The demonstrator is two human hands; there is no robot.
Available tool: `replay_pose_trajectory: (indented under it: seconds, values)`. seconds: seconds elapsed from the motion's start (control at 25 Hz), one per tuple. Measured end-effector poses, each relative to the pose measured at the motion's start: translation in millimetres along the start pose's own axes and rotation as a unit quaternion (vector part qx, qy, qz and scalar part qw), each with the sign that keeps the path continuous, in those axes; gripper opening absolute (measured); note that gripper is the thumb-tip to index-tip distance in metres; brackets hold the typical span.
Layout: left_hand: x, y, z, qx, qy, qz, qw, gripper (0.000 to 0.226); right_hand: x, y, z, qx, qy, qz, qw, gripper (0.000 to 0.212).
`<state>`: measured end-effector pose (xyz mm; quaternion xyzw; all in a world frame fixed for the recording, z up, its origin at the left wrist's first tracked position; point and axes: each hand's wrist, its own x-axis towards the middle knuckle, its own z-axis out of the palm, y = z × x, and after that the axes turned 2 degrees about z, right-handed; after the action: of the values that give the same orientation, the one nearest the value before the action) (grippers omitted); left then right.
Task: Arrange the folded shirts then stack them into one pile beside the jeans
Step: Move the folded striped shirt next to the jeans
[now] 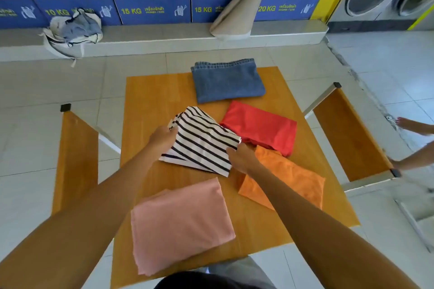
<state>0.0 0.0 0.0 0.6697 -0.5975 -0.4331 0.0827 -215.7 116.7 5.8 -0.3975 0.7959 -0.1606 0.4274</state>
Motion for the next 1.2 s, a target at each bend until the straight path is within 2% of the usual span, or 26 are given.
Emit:
replay_pose_trajectory:
  seconds: [0.04,0.16,0.2,0.32,0.44,0.6,0.68,0.8,0.88,1.0,1.2]
  values:
    - [2,0,3,-0.011,-0.001,-0.020,1.000,0.063,10,5,4,0.039,0.005,0.021,0.999,0.045]
    - [3,-3,16,-0.051,-0.008,-0.100,0.994,0.093,35,21,11,0.103,-0.012,0.080,0.991,0.081]
    - [2,-7,24,-0.063,-0.004,-0.126,0.990,0.095,37,18,11,0.110,-0.024,0.082,0.990,0.083]
    - [-11,-14,39,-0.097,0.052,-0.160,0.981,0.083,38,8,4,0.142,-0.030,0.085,0.986,0.060]
    - [-15,-23,50,-0.113,0.089,-0.151,0.978,0.072,44,16,12,0.197,0.003,0.128,0.972,0.066]
    - [-10,-24,47,-0.107,0.065,-0.153,0.980,0.067,41,18,26,0.108,0.040,0.117,0.986,0.069]
    - [-8,-24,42,-0.112,0.046,-0.157,0.980,0.063,38,21,27,0.053,0.055,0.087,0.993,0.068]
    - [-13,-25,38,-0.120,0.059,-0.179,0.975,0.054,37,25,25,-0.001,0.062,0.039,0.997,0.065]
    - [-23,-31,43,-0.096,0.074,-0.202,0.972,0.055,38,29,22,-0.013,0.060,0.017,0.998,0.061]
    - [-36,-42,56,-0.066,0.102,-0.217,0.969,0.080,42,29,18,-0.027,0.063,-0.014,0.998,0.058]
    - [-53,-31,62,-0.161,0.107,-0.231,0.953,0.056,48,24,12,0.016,0.036,0.007,0.999,0.048]
